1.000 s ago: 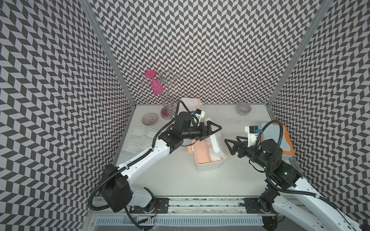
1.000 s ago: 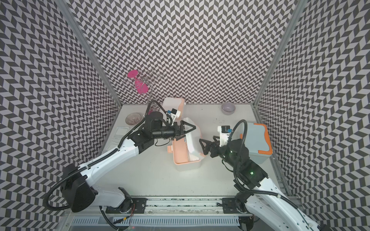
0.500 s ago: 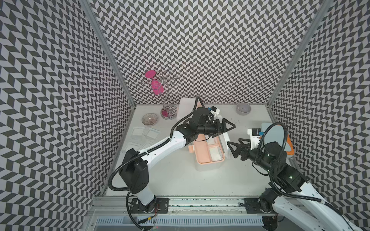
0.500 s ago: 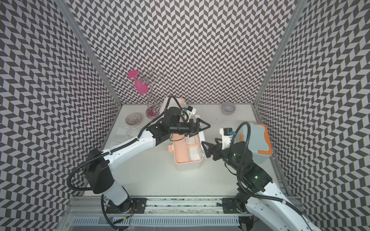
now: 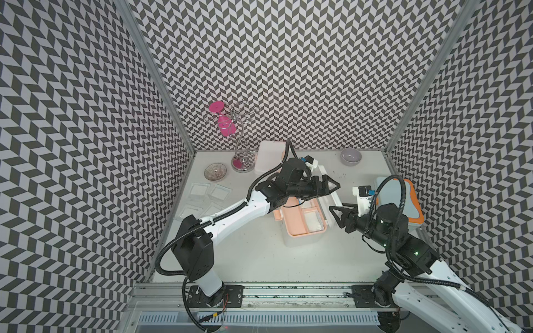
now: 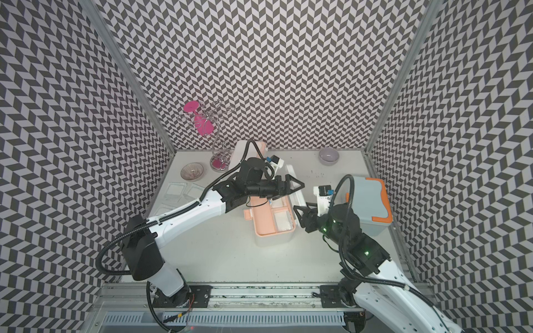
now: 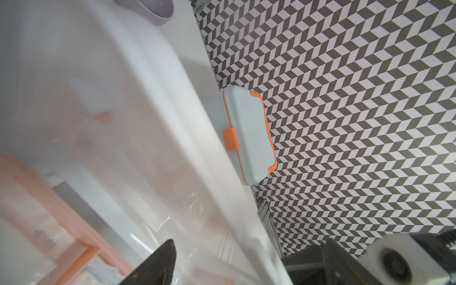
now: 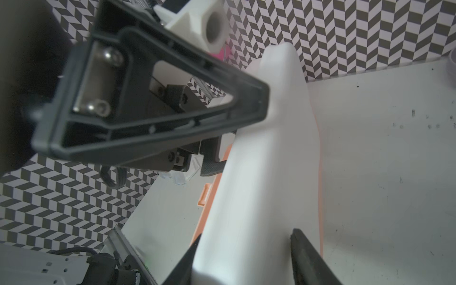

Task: Open first aid kits and take out gauze
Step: Open the lid of the first aid kit.

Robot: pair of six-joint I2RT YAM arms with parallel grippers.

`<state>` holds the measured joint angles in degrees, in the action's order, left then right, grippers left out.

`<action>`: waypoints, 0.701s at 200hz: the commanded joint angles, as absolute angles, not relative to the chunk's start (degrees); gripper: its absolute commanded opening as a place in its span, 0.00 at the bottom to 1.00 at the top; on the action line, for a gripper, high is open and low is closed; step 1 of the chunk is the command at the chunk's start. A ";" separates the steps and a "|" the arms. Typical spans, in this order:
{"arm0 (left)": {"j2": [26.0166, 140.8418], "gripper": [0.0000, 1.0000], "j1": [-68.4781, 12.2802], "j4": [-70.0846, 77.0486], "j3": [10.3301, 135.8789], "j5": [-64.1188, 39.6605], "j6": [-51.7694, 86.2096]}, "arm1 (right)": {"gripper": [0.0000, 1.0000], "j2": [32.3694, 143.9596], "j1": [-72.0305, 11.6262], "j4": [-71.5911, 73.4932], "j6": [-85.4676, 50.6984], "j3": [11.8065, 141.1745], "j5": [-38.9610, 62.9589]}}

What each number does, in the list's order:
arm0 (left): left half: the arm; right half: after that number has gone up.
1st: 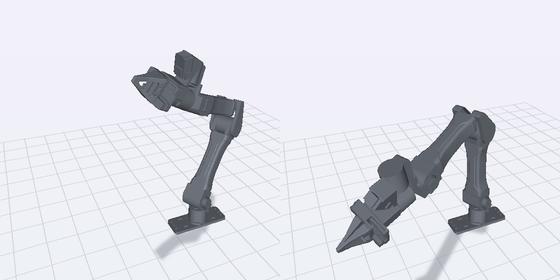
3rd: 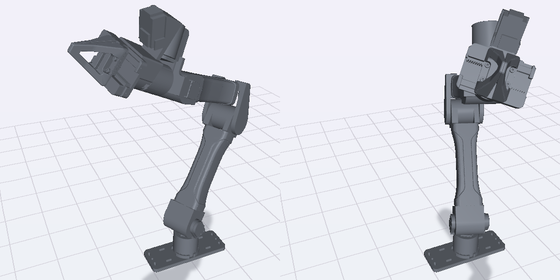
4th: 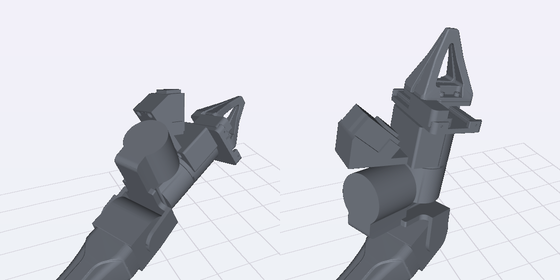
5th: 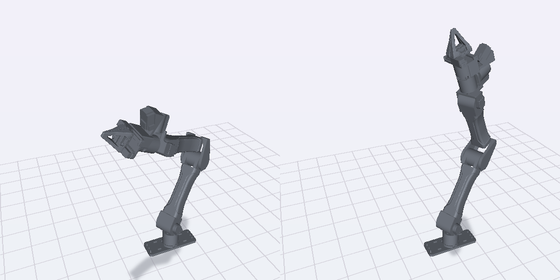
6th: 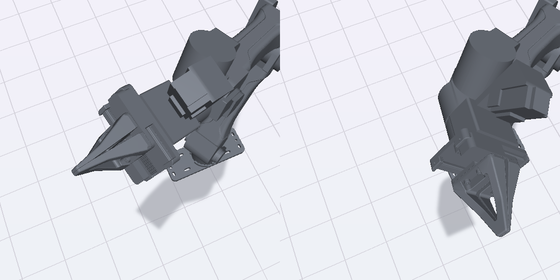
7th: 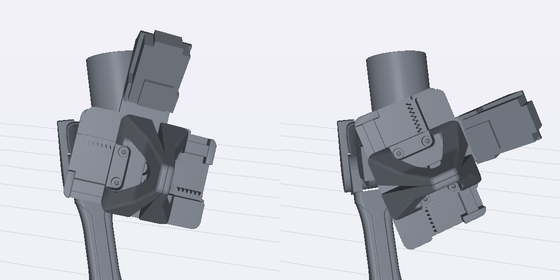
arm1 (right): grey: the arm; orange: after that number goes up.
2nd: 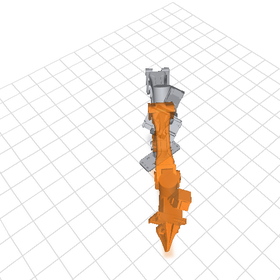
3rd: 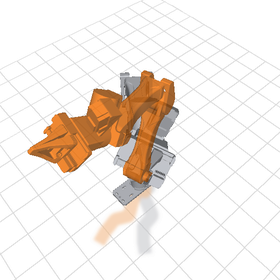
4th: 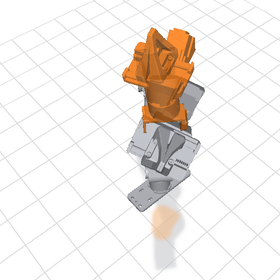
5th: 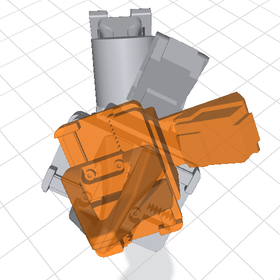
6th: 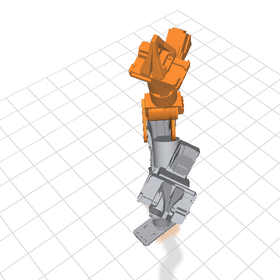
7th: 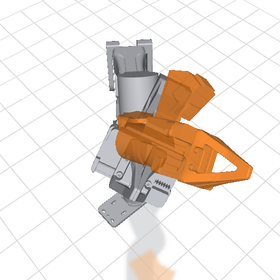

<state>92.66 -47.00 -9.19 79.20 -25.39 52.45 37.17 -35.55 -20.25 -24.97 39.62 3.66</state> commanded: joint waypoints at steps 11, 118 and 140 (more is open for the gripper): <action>85.94 0.93 -45.66 -10.04 72.79 -19.39 51.14 | 0.51 36.17 -35.68 -17.79 -27.00 40.95 3.42; 78.49 0.87 -41.63 -17.03 60.49 -11.52 51.50 | 0.30 33.18 -35.68 -14.51 -36.96 36.44 2.81; 77.34 0.87 -39.86 -18.56 60.08 -11.17 50.58 | 0.33 33.27 -35.68 -14.21 -36.98 36.06 2.64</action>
